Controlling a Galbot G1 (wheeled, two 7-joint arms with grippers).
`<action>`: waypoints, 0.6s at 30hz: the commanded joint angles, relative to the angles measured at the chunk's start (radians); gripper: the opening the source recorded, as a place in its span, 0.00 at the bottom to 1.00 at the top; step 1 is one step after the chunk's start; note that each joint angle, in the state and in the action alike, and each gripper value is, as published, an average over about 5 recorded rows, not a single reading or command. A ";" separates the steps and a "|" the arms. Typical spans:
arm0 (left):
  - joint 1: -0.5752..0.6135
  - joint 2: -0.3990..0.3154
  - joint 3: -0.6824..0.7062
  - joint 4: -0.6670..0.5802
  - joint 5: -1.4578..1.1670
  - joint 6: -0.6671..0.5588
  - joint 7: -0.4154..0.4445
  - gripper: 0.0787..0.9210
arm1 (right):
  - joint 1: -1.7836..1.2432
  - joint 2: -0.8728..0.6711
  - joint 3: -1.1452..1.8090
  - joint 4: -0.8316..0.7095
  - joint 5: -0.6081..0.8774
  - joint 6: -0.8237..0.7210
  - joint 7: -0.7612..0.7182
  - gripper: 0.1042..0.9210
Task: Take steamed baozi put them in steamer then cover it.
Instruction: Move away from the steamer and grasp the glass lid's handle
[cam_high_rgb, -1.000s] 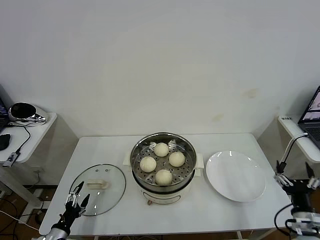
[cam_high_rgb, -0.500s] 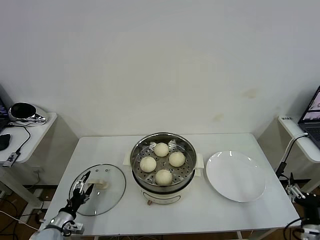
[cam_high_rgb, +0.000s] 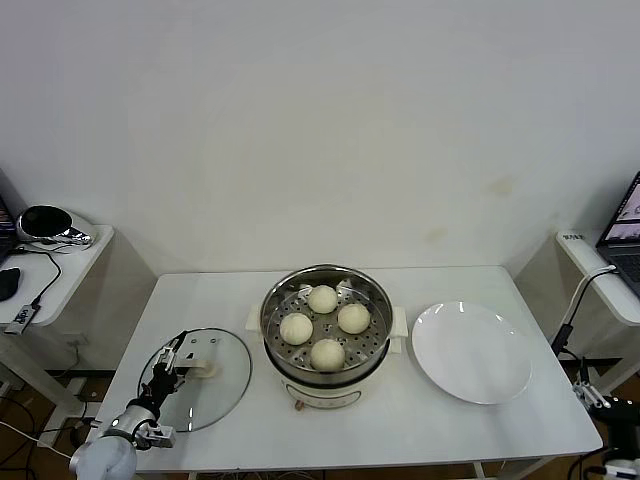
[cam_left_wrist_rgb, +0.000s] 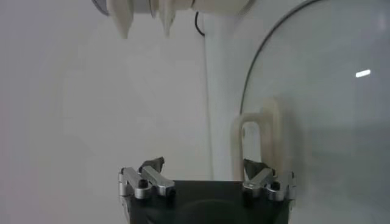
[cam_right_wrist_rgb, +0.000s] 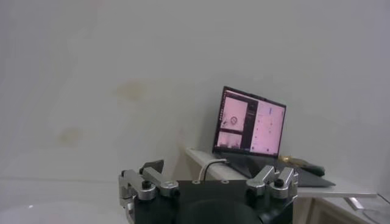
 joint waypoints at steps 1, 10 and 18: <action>-0.035 0.005 0.012 0.047 -0.016 -0.010 0.000 0.75 | -0.005 0.005 -0.011 -0.004 -0.005 0.001 0.002 0.88; -0.011 0.007 0.013 0.041 -0.109 0.000 -0.055 0.45 | -0.007 0.002 -0.025 -0.001 -0.012 0.012 -0.001 0.88; 0.082 0.018 -0.015 -0.096 -0.159 0.056 -0.111 0.17 | -0.010 0.002 -0.045 0.002 -0.025 0.021 -0.006 0.88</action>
